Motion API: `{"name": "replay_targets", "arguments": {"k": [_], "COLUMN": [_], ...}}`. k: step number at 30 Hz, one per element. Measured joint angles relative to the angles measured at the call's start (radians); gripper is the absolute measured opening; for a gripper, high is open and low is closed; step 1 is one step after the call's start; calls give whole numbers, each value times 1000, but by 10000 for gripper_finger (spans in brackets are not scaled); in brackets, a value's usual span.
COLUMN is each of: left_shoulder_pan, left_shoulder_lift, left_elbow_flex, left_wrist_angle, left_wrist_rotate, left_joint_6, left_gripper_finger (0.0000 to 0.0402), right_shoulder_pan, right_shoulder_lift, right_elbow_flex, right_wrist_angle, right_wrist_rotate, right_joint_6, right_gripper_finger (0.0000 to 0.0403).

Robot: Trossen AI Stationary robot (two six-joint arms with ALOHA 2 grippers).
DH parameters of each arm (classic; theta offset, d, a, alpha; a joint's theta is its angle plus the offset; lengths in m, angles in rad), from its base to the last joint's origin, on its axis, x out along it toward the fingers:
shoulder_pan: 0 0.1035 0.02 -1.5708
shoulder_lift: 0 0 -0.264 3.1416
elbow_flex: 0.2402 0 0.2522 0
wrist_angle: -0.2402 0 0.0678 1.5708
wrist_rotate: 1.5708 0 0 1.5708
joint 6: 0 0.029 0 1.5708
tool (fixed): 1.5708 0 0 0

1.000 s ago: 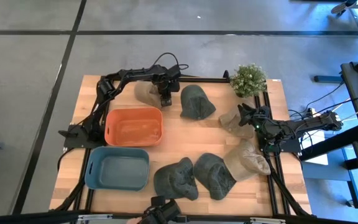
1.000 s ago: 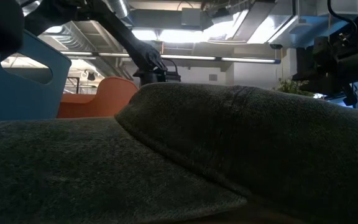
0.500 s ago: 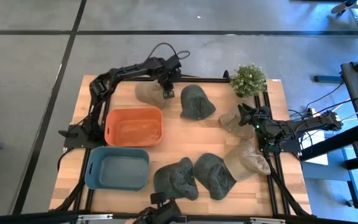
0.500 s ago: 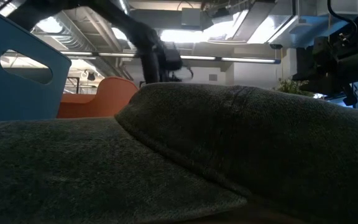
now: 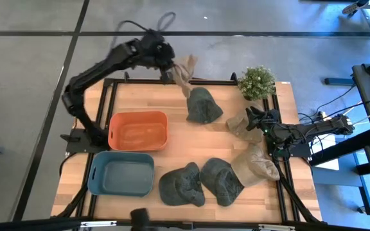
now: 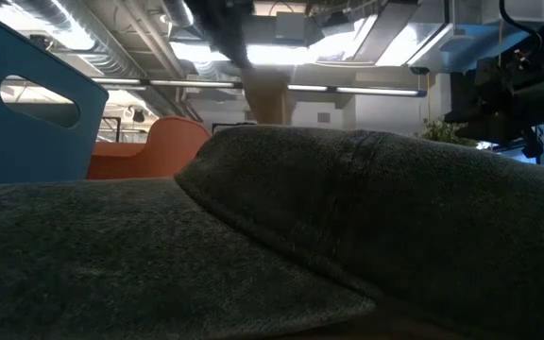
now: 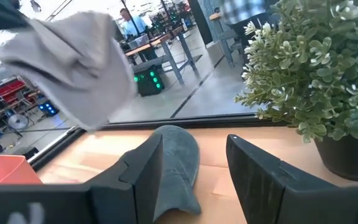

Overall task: Pick & Place hat
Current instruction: Put the top left brown cap into the orange bin

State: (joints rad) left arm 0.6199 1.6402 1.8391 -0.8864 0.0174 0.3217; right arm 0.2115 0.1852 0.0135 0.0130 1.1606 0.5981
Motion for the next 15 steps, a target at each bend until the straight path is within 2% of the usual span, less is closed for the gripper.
{"name": "replay_targets", "arguments": {"k": [5,10,13,15], "left_shoulder_pan": [-36,-98,-138,-171], "left_shoulder_lift": [-147,-281,-343,-378], "left_elbow_flex": [5,5,5,5], "left_wrist_angle": [-4,-12,-14,-15], "left_wrist_rotate": [16,132,189,192], "left_joint_6": [-43,-71,-152,-206], "left_gripper_finger": [28,28,28,28], "right_shoulder_pan": [0,0,0,0], "right_shoulder_lift": [0,0,0,0], "right_elbow_flex": [0,0,0,0], "right_wrist_angle": [0,-4,-4,-2], "right_wrist_rotate": [-8,-27,-29,-42], "right_joint_6": [23,-21,-27,-21], "right_gripper_finger": [179,179,179,179]}}
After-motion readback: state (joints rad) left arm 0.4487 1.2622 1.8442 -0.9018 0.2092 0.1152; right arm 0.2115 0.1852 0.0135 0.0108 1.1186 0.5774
